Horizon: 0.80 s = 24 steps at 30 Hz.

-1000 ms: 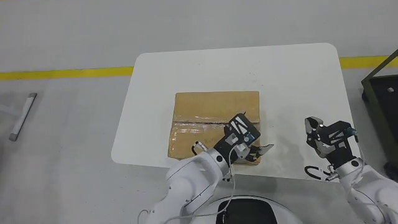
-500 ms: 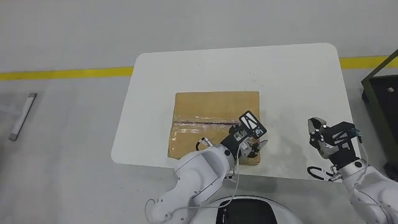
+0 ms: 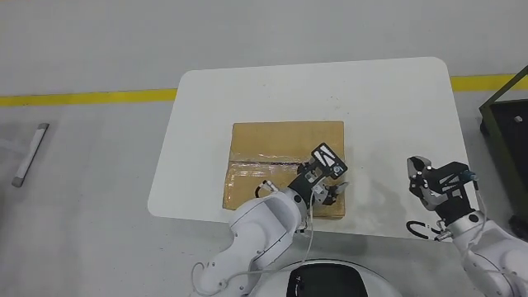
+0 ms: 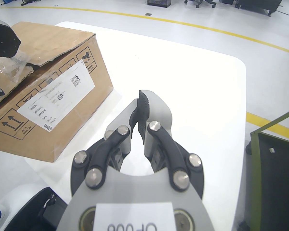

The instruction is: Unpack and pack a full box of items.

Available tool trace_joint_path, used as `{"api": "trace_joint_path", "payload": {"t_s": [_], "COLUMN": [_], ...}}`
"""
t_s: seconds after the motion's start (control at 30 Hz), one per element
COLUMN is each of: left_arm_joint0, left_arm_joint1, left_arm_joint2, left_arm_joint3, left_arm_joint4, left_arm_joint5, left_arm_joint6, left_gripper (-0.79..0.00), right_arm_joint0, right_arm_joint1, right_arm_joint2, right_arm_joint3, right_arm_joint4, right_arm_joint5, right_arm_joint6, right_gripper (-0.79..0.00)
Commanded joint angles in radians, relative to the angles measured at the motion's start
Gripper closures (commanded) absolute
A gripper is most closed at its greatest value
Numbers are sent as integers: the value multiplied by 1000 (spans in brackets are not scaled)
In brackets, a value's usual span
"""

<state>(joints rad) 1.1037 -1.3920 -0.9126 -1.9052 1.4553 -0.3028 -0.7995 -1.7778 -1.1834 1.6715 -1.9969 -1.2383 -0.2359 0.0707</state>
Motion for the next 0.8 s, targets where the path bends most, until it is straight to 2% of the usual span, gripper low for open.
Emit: {"api": "trace_joint_path", "payload": {"t_s": [0.0,0.17,0.53,0.7,0.77], "left_arm_joint0": [3,9,21,27,29], "left_arm_joint1": [1,1,3,3,3], "left_arm_joint2": [-1,-6,-10,-10,-12], "left_arm_joint3": [4,1,3,6,4], "left_arm_joint4": [11,19,60,82,86], "left_arm_joint5": [1,9,19,29,35], "left_arm_joint6": [2,8,15,20,25], "left_gripper": [-551,-443,-308,-154,0], "right_arm_joint0": [0,-1,-5,-5,-4], "right_arm_joint1": [0,-1,-2,-2,-2], "right_arm_joint2": [-2,-2,-2,-2,-2], "right_arm_joint3": [0,-1,-6,-6,-6], "right_arm_joint4": [-1,-1,-2,-1,0], "right_arm_joint5": [2,4,1,0,-2], "right_arm_joint6": [0,0,-5,-3,-1], "right_gripper": [0,0,0,0,0]}}
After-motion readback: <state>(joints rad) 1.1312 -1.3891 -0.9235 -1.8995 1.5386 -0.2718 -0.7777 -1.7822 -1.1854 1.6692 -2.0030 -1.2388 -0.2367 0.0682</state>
